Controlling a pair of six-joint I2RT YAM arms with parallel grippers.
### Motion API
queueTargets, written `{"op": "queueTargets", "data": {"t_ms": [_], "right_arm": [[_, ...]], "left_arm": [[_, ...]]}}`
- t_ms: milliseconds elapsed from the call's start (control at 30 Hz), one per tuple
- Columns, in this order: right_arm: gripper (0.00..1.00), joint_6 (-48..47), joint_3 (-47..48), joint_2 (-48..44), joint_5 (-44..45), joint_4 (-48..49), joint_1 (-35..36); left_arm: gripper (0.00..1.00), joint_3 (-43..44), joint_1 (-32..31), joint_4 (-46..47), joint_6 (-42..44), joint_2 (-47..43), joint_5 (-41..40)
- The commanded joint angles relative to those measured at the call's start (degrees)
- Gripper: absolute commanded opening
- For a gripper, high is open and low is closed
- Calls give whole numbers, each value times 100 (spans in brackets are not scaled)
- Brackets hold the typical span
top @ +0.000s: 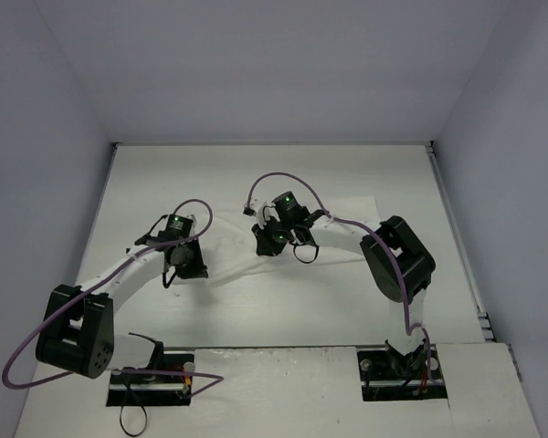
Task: Fold and stack the t-shirts
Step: Fold the other side of the tshirt into a rectangle
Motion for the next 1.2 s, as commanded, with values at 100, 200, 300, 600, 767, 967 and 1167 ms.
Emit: {"op": "queueTargets", "data": {"t_ms": [100,200,300,600,767,967,1167], "right_arm": [[4,20,234,-485,59,259,-29],[4,11,274,-503,68,258,-29],[4,20,340,-510,94,260,-30],[4,-158,878,-210,382,266,-72],[6,-225,1099,28,564,266,-90],[7,-145,1238,495,906,319,-103],[26,115,1232,534,1504,346,-259]], "left_arm": [[0,495,4,-400,370,-564,-477],[0,510,4,-492,397,-600,-533],[0,609,4,-471,457,-594,-624],[0,1204,12,133,1099,47,-1407],[0,1430,29,638,1352,598,-1763],[0,1768,122,956,1516,1424,-2051],[11,2183,191,1017,1670,1584,-2103]]}}
